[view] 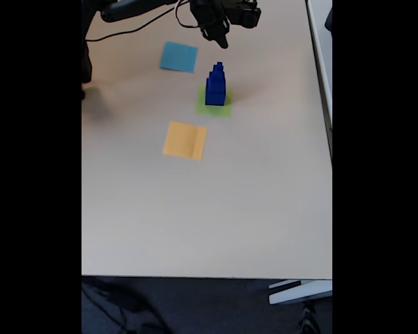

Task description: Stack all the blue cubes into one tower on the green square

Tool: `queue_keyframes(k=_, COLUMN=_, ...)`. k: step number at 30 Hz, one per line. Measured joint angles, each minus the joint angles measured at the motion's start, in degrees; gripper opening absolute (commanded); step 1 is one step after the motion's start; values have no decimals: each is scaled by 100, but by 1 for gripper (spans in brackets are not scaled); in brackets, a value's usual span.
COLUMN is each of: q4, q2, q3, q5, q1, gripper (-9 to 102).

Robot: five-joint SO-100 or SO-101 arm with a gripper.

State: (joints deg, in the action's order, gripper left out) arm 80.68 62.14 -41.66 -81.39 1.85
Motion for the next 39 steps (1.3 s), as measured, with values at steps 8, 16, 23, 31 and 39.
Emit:
queue_keyframes(k=8, q4=9, q2=-211, q3=149, q5=0, q1=-105, gripper=0)
queue_keyframes(k=16, q4=35, q2=-211, q3=149, q5=0, q1=-105, gripper=0)
queue_keyframes(k=23, q4=35, q2=-255, q3=158, q5=0, q1=-105, gripper=0)
queue_keyframes(k=31, q4=62, q2=-369, q3=255, q5=0, q1=-176, gripper=0)
queue_keyframes(k=39, q4=88, q2=-387, q3=316, q5=53, q1=-211, gripper=0)
